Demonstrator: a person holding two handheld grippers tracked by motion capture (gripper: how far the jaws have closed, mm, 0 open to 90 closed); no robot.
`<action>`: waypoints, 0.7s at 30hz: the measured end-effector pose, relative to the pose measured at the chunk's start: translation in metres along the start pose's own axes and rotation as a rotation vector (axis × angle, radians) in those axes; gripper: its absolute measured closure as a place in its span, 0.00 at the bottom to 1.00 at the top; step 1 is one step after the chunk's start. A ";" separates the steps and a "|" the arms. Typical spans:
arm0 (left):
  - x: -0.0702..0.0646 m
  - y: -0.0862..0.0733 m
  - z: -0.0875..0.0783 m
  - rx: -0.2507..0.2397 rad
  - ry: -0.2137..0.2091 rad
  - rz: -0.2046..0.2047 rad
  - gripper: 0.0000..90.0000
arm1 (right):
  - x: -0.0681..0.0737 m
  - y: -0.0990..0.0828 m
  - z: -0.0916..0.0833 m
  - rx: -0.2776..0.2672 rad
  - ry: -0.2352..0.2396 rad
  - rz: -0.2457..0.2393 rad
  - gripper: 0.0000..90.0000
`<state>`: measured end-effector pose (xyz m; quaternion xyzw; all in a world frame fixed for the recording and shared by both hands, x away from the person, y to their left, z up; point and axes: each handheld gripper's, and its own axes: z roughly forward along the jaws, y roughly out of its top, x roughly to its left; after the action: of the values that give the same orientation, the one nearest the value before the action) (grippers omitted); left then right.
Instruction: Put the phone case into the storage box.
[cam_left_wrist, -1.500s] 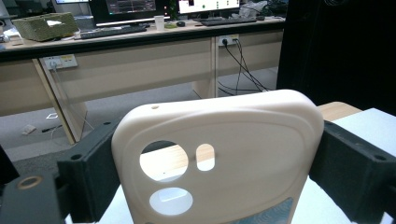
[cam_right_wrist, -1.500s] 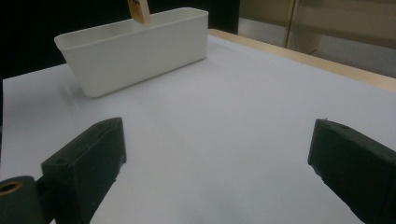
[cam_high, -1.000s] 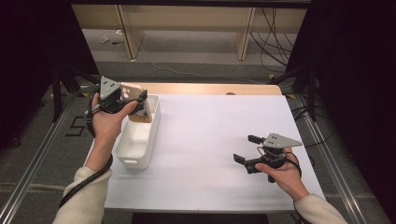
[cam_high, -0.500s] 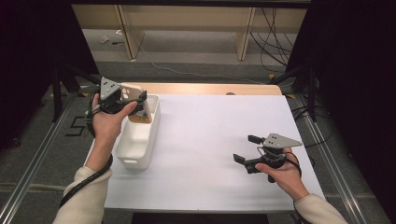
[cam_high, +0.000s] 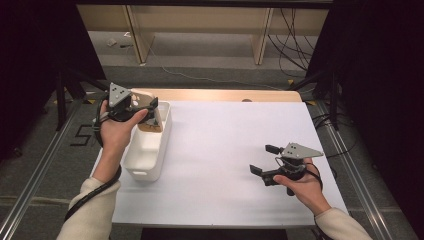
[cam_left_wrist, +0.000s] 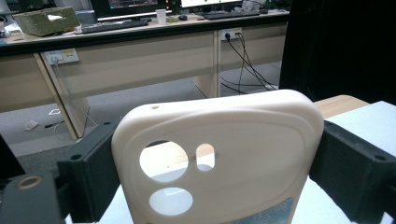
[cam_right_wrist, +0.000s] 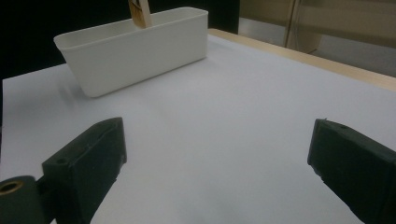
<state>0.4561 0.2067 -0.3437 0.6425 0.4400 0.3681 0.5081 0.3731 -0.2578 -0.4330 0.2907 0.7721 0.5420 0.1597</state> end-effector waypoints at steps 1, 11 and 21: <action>0.000 0.000 0.000 0.001 0.000 0.000 0.11 | 0.000 0.000 0.000 0.001 0.001 0.000 0.06; 0.001 -0.001 0.002 0.007 0.001 0.003 0.11 | 0.000 0.000 0.000 0.000 0.002 0.002 0.06; 0.003 -0.001 0.006 0.010 0.001 0.001 0.11 | 0.001 -0.001 0.001 0.004 0.003 0.001 0.06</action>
<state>0.4622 0.2074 -0.3463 0.6449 0.4419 0.3665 0.5044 0.3733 -0.2565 -0.4341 0.2908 0.7733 0.5409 0.1577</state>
